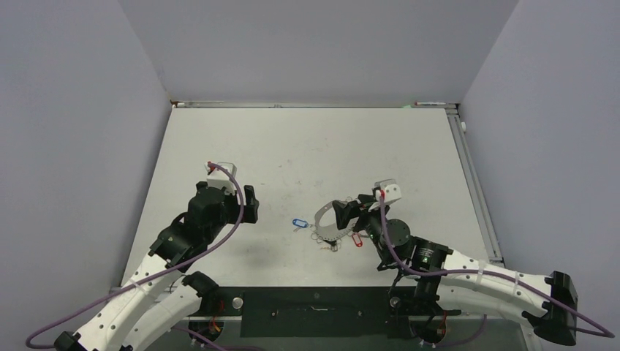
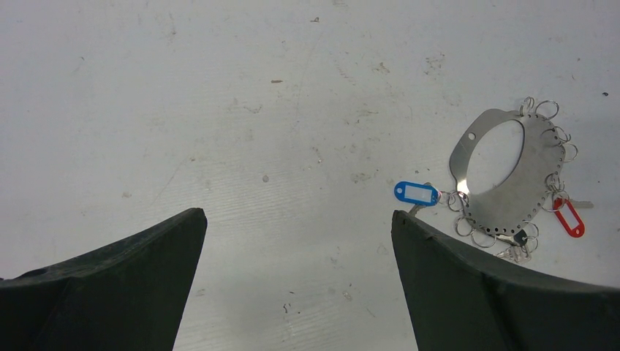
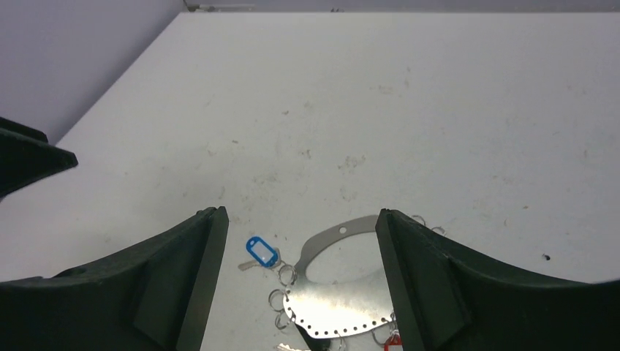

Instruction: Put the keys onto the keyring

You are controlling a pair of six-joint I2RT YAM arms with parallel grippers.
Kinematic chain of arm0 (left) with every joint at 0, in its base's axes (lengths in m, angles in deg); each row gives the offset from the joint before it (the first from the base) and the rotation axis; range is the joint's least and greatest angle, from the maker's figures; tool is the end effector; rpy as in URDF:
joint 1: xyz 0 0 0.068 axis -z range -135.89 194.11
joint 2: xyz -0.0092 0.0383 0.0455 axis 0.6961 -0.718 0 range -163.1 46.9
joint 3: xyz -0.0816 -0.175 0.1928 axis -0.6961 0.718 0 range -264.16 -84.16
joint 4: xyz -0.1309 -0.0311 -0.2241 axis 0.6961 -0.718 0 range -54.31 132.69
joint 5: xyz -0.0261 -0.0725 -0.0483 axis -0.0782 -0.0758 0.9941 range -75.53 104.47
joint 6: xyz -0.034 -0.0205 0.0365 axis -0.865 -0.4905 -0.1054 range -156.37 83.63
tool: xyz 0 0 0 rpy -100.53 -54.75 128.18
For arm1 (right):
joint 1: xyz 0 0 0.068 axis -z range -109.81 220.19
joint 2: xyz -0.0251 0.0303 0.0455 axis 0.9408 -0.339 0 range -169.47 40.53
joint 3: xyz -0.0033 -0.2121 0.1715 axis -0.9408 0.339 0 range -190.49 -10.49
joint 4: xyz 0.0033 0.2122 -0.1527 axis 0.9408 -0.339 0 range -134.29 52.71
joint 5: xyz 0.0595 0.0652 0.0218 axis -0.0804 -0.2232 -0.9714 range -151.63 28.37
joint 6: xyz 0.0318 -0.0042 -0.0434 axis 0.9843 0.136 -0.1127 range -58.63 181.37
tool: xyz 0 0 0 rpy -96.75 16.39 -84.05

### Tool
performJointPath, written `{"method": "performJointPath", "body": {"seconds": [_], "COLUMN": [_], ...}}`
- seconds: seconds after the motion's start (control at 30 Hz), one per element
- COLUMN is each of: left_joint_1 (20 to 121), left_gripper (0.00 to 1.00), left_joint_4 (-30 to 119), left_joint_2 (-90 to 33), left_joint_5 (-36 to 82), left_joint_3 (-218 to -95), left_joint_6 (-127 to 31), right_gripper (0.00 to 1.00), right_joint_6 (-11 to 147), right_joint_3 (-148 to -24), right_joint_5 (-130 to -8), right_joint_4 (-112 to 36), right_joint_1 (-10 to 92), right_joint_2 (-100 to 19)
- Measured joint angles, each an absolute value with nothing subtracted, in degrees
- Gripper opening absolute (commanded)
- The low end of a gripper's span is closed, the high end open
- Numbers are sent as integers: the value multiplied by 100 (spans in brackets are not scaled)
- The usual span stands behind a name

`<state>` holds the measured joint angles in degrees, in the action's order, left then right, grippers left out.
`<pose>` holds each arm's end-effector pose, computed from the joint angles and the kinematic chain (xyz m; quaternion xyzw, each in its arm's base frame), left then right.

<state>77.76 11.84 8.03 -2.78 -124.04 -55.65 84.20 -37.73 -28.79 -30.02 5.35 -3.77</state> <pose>0.1324 -0.0754 0.2898 0.0323 0.8582 -0.1046 0.5014 0.0962 0.1595 0.2656 -0.0930 0.7502 0.2720 0.5955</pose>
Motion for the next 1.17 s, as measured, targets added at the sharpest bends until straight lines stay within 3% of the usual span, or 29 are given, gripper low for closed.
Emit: {"method": "performJointPath", "body": {"seconds": [0.53,1.17], "left_joint_1": [7776,7774], "left_gripper": [96,96], "left_joint_4": [1184,1186], "left_joint_2": [868,930], "left_joint_5": [-195,-173], "left_joint_3": [-12404,-12404], "left_joint_6": [-5670,-5670], "right_gripper": [78,82], "right_joint_6": [8145,8079], "right_joint_3": [-3896,-3865], "right_joint_5": [-1659,-1583], "right_joint_4": [-2956,-2939], "right_joint_1": [535,535], "right_joint_2": [915,784]}}
